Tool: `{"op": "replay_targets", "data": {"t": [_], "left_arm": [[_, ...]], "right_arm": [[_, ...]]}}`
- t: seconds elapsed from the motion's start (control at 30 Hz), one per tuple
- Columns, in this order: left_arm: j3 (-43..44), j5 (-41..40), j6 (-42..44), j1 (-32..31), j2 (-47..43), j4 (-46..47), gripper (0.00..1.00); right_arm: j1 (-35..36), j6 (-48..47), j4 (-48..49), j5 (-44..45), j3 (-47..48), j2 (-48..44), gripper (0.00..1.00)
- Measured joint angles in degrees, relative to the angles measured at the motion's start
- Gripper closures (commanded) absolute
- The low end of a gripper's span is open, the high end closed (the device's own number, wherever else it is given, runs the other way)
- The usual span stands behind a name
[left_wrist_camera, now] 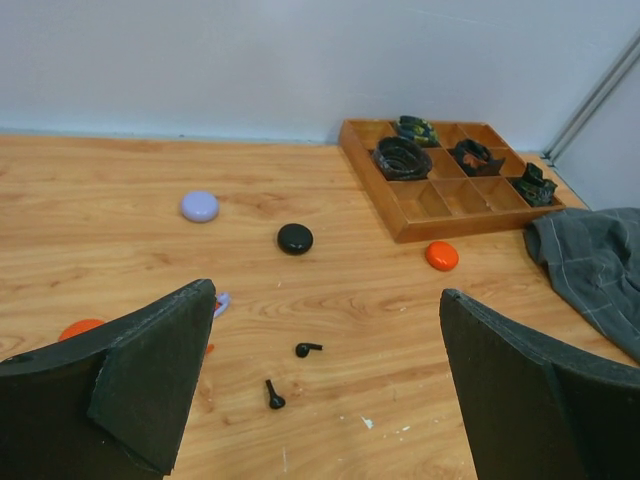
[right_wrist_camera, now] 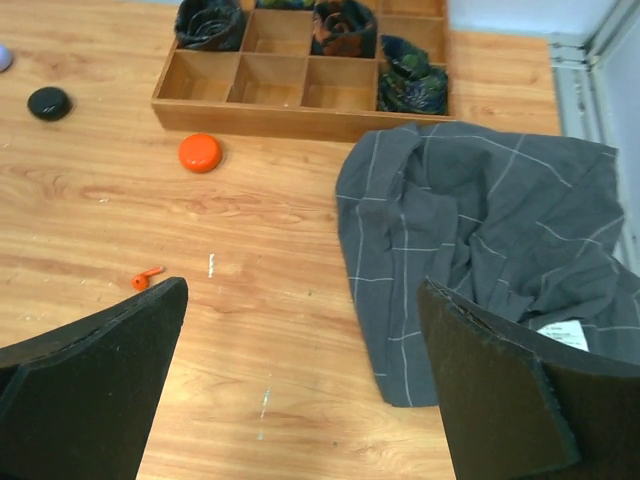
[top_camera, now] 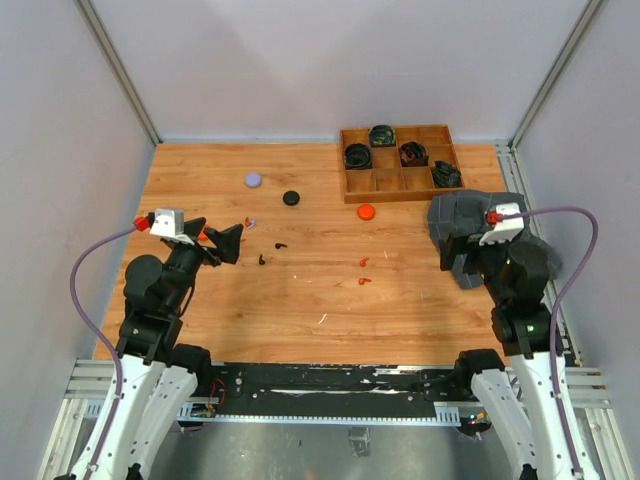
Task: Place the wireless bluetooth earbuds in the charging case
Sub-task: Pick up the charging case at the center of the board.
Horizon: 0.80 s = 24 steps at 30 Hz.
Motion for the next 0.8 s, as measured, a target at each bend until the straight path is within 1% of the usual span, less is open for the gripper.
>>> {"op": "replay_targets", "data": {"t": [0.23, 0.37, 0.6, 0.7, 0.8], "left_arm": [[1.9, 2.3, -1.3, 0.0, 3.5, -1.3, 0.01], [2.0, 4.7, -1.5, -0.6, 7.2, -1.3, 0.01], [2.0, 7.3, -1.0, -2.0, 11.3, -2.1, 0.01], [2.0, 7.6, -0.4, -2.0, 11.0, -2.5, 0.01], [2.0, 7.8, 0.4, -2.1, 10.9, -2.7, 0.01]], "right_arm": [[0.0, 1.3, -0.9, -5.4, 6.2, 12.5, 0.00], [1.0, 2.2, 1.9, -8.4, 6.9, 21.3, 0.02], [6.1, 2.5, 8.0, -9.5, 7.4, 38.5, 0.05], [7.5, 1.8, 9.6, -9.6, 9.4, 44.8, 0.08], [8.8, 0.7, 11.0, -9.5, 13.5, 52.1, 0.10]]}}
